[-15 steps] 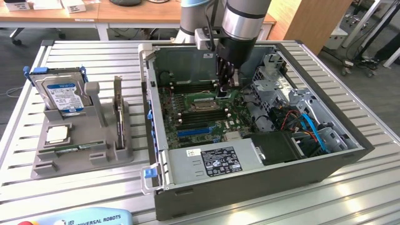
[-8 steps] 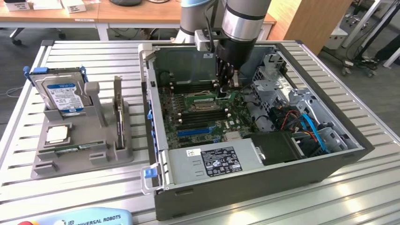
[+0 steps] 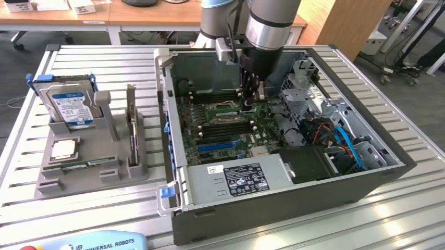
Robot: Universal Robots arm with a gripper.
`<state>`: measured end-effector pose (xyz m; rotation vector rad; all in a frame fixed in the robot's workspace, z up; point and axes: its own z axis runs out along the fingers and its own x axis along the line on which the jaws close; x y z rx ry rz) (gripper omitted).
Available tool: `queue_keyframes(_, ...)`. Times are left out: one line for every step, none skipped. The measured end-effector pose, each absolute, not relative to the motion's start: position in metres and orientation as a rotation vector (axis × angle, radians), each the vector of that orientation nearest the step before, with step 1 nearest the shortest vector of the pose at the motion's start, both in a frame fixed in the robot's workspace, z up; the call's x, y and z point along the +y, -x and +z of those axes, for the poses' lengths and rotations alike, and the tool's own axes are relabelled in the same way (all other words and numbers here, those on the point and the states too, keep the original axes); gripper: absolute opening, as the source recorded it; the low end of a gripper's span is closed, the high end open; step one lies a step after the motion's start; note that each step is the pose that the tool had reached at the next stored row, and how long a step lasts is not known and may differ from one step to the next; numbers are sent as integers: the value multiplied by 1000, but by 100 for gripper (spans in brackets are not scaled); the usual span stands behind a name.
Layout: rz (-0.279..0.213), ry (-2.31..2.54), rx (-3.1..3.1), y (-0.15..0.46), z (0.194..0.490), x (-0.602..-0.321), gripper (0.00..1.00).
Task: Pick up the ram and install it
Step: 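Insert the ram into the slot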
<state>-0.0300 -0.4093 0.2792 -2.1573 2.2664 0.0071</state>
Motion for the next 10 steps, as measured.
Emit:
queue_keyframes(6,2157,2267,30,278,-409,11)
queue_keyframes(5,2157,2267,30,277,-409,11)
queue_keyframes(4,2158,2267,30,277,-409,11)
queue_keyframes(4,2158,2267,30,277,-409,11)
queue_keyframes(4,2158,2267,30,277,-409,11)
queue_keyframes(4,2158,2267,30,277,-409,11)
queue_keyframes(4,2158,2267,30,277,-409,11)
queue_keyframes(4,2157,2267,30,277,-409,11)
queue_keyframes(4,2156,2268,30,277,-409,11)
queue_keyframes(5,2155,2269,30,277,-409,11)
